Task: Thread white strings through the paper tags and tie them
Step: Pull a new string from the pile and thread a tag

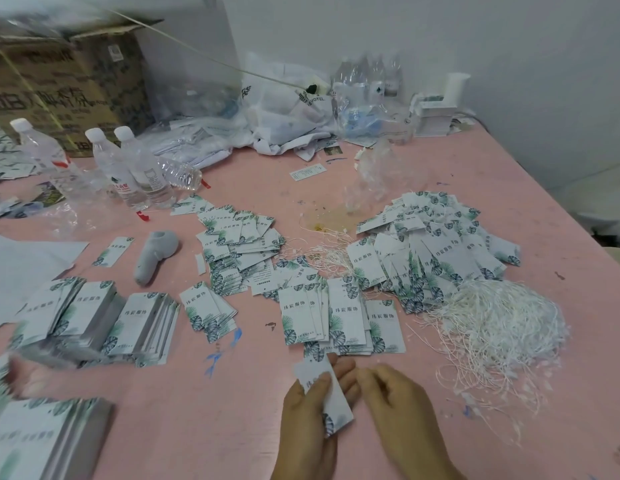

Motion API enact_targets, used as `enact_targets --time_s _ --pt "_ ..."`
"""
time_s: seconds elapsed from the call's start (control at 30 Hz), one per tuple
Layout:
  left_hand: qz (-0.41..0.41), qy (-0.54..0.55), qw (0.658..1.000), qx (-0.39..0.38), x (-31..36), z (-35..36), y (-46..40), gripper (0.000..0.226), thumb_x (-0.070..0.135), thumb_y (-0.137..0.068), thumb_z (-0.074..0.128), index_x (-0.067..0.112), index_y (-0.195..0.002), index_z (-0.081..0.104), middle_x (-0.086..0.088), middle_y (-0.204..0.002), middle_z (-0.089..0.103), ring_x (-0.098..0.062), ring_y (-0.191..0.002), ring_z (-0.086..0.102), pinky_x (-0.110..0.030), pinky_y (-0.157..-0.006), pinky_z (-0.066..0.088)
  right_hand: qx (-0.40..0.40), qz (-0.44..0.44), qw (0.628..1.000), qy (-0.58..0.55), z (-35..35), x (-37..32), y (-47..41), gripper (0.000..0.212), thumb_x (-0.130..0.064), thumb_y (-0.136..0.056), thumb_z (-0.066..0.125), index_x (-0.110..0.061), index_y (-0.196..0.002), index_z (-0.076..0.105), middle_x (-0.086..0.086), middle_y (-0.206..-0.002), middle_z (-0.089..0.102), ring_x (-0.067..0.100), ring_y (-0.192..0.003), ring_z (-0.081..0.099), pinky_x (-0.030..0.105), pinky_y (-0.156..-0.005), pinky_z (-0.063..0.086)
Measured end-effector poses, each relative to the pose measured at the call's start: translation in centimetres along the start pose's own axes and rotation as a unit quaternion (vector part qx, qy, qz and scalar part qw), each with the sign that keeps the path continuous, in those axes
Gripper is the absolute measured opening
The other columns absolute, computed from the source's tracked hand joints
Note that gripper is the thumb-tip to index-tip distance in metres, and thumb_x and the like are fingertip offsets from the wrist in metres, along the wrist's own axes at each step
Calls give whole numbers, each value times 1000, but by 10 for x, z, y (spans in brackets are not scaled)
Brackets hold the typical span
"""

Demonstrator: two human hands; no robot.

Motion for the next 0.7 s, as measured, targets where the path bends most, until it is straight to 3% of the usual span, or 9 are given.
enact_targets --time_s 0.1,0.17,0.23,0.3,0.37,0.43,0.57,0.7 --pt "-9 58 998 10 6 -3 2 31 1 -84 51 -7 -113 60 -31 -98 71 -38 -77 74 -37 -55 60 63 -68 996 -3 -9 -14 -22 13 -26 -89 64 -38 -86 60 -21 -86 63 -2 -82 59 14 -68 47" --pt "-20 77 997 25 9 -3 3 34 8 -86 51 -12 -112 59 -32 -91 71 -34 -63 70 -34 -49 57 32 -137 990 29 -4 -27 -44 21 -19 -90 64 -34 -105 62 -25 -102 59 -5 -99 53 8 -81 40" --pt "-45 122 992 8 10 -3 3 40 18 -87 50 -13 -108 62 -28 -82 67 -28 -56 60 -29 -44 48 -28 -210 974 74 6 -41 -67 37 -12 -89 62 -25 -124 60 -17 -125 55 0 -119 43 2 -97 24" --pt "-78 171 982 -12 10 -1 2 43 28 -85 50 -8 -103 66 -20 -76 61 -20 -53 52 -26 -43 42 -114 -261 951 119 19 -49 -87 55 -11 -88 61 -21 -140 49 -9 -148 42 4 -138 27 6 -109 7" --pt "-81 171 982 -9 11 -3 -1 48 35 -86 50 -1 -114 63 -18 -74 60 -20 -50 52 -26 -41 43 -176 -278 927 180 29 -47 -103 64 -18 -90 61 -25 -148 37 -9 -158 27 7 -146 12 20 -116 4" --pt "-81 162 983 -5 12 -4 -2 55 39 -86 50 3 -127 57 -17 -75 59 -19 -51 51 -26 -43 44 -187 -299 907 231 34 -41 -110 58 -25 -92 60 -24 -147 40 -6 -156 32 14 -147 15 31 -118 10" --pt "-86 142 986 0 13 -2 -3 61 43 -86 50 1 -131 56 -19 -78 59 -23 -55 53 -29 -45 45 -94 -392 887 227 34 -35 -100 34 -15 -90 61 -10 -122 67 7 -133 61 27 -127 53 41 -107 38" --pt "-88 152 984 -7 14 2 -2 53 40 -88 50 10 -131 56 -20 -79 57 -24 -56 52 -29 -47 45 32 -417 888 192 33 -36 -92 23 -11 -84 58 -7 -99 74 6 -106 73 26 -99 69 35 -87 55"
Point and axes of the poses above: each hand's wrist, its own y-axis away from the middle knuckle, its own z-axis out of the palm, x = y × z, the point moved 2 cm from there along -y, towards the middle knuckle
